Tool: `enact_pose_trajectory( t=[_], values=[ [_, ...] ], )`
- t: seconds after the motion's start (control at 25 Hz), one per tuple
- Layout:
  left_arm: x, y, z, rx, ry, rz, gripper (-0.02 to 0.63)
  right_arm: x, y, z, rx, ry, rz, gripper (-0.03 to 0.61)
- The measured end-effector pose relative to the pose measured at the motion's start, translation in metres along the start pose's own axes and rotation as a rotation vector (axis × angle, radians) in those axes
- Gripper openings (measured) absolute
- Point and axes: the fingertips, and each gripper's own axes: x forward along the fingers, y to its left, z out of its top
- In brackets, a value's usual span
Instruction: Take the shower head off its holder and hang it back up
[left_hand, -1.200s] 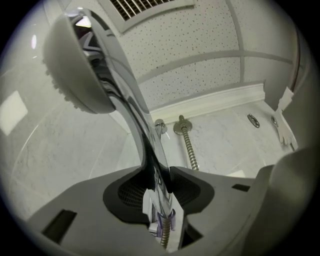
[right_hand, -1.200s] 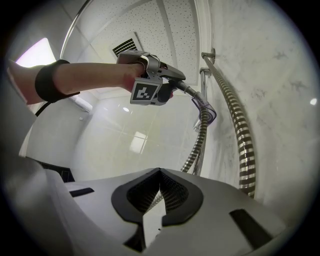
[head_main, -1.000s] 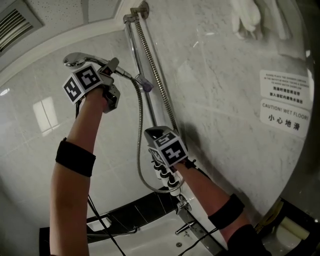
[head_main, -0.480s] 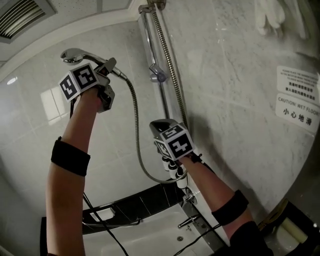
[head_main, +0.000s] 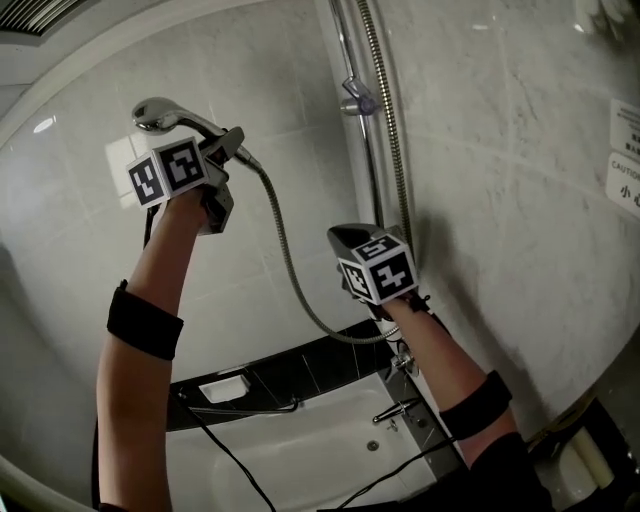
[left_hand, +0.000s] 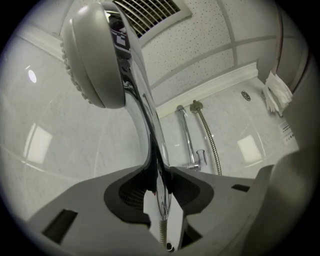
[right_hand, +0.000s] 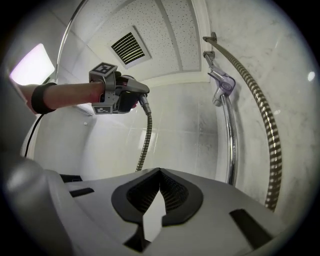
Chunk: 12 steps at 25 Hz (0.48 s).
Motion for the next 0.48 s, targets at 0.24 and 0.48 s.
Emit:
enact_pose_trajectory(
  t=[0.24, 0.48],
  values=[
    [-0.026, 0.018, -0.054, 0.079, 0.098, 0.031, 0.124, 0.010, 0.019, -0.029, 0.040, 0.014, 0.025, 0.015],
    [-0.058, 0.035, -0.128, 0.107, 0.220, 0.054, 0.124, 0.016, 0.045, -0.082, 0.075, 0.072, 0.048, 0.015]
  ],
)
